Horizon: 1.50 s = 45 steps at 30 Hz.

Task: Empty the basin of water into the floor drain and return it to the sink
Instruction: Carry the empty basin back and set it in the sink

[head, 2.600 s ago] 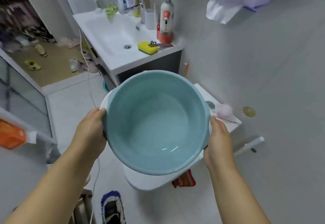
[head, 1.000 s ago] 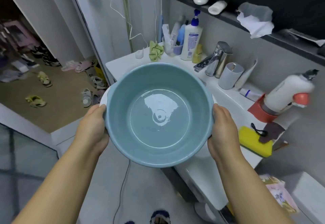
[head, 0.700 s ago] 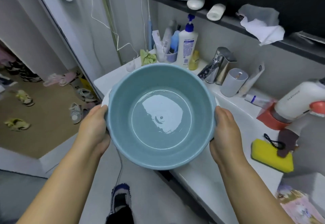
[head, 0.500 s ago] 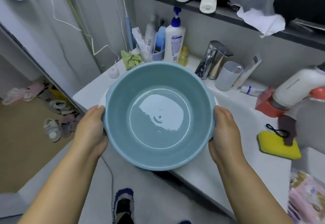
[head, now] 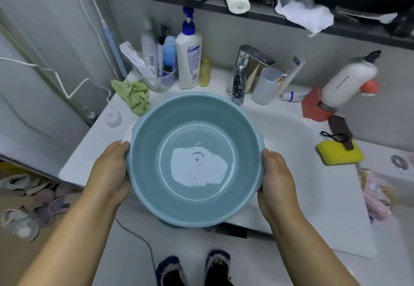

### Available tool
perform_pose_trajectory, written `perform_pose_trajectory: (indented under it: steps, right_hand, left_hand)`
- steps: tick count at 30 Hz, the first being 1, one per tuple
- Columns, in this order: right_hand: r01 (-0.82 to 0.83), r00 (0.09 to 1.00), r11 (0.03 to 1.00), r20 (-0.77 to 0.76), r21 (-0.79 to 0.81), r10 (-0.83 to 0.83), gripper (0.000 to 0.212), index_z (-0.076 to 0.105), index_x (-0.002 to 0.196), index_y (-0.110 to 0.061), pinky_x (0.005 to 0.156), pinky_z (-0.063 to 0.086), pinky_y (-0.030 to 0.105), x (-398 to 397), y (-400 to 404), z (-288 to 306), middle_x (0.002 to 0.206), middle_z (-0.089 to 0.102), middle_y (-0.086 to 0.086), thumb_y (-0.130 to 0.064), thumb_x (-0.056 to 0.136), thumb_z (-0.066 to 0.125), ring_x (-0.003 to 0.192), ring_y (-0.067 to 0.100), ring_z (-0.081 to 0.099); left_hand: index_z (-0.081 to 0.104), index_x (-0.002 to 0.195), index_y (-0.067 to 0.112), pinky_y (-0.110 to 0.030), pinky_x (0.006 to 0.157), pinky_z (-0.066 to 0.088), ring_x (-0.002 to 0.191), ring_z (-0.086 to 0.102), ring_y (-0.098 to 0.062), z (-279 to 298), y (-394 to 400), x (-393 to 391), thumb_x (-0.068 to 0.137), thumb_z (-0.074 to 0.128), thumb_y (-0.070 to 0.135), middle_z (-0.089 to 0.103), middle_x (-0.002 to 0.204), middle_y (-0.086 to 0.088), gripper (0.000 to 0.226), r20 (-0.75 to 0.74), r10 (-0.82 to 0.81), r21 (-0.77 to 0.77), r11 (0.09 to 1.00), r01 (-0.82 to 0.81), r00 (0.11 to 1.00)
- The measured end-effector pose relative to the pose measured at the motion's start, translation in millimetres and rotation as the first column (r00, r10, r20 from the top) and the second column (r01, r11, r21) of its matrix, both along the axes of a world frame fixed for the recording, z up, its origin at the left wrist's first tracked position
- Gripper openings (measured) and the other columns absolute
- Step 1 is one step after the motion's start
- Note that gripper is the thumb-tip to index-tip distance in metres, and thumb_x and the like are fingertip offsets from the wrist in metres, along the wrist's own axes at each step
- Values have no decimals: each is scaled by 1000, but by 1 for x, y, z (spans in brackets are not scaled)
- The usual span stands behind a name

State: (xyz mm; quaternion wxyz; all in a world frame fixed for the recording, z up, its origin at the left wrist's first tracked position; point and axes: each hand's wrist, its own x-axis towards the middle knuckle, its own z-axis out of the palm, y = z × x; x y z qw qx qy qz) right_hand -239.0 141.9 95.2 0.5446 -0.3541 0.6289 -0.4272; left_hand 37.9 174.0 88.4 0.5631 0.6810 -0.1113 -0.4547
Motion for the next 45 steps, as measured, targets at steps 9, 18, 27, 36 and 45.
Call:
perform_pose_trajectory:
  steps: [9, 18, 27, 36, 45]
  right_hand:
    - [-64, 998, 995, 3, 72, 64, 35, 42, 81, -3, 66, 37, 39, -6, -39, -26, 78, 46, 7, -38, 84, 48, 69, 22, 44]
    - [-63, 997, 984, 51, 165, 55, 28, 63, 87, -14, 78, 50, 42, -7, -74, -52, 89, 67, 6, -37, 88, 48, 81, 20, 61]
    - [29, 999, 973, 8, 227, -32, 33, 44, 58, -27, 61, 34, 33, 10, -96, -60, 63, 47, -7, -24, 90, 45, 63, 17, 41]
    - [219, 973, 939, -126, 266, -191, 18, 42, 71, -16, 65, 34, 34, 3, -107, -69, 76, 48, 3, -24, 87, 45, 70, 23, 41]
    - [332, 935, 916, -203, 226, -289, 19, 26, 71, -17, 64, 23, 41, -4, -115, -80, 74, 33, 7, -23, 78, 43, 75, 24, 26]
  left_hand:
    - [55, 80, 15, -34, 68, 45, 69, 54, -17, -12, -45, -3, 101, 48, 16, 57, 76, -4, 22, 35, -14, 103, 995, 10, 999]
    - [57, 82, 16, -35, 68, 43, 71, 55, -20, -27, -82, 6, 98, 52, 22, 59, 82, -5, 18, 43, 12, 198, 980, -21, 999]
    - [60, 86, 15, -33, 66, 46, 71, 59, -18, -36, -115, 14, 102, 49, 20, 64, 82, -4, 20, 22, -31, 208, 978, 26, 999]
    - [63, 91, 12, -37, 77, 49, 79, 62, -22, -57, -151, 2, 102, 49, 18, 70, 86, -6, 19, -62, -232, 250, 938, 240, 971]
    - [55, 69, 16, -41, 80, 36, 87, 47, -25, -69, -175, -14, 68, 51, 24, 54, 81, -10, 9, -108, -402, 258, 872, 416, 909]
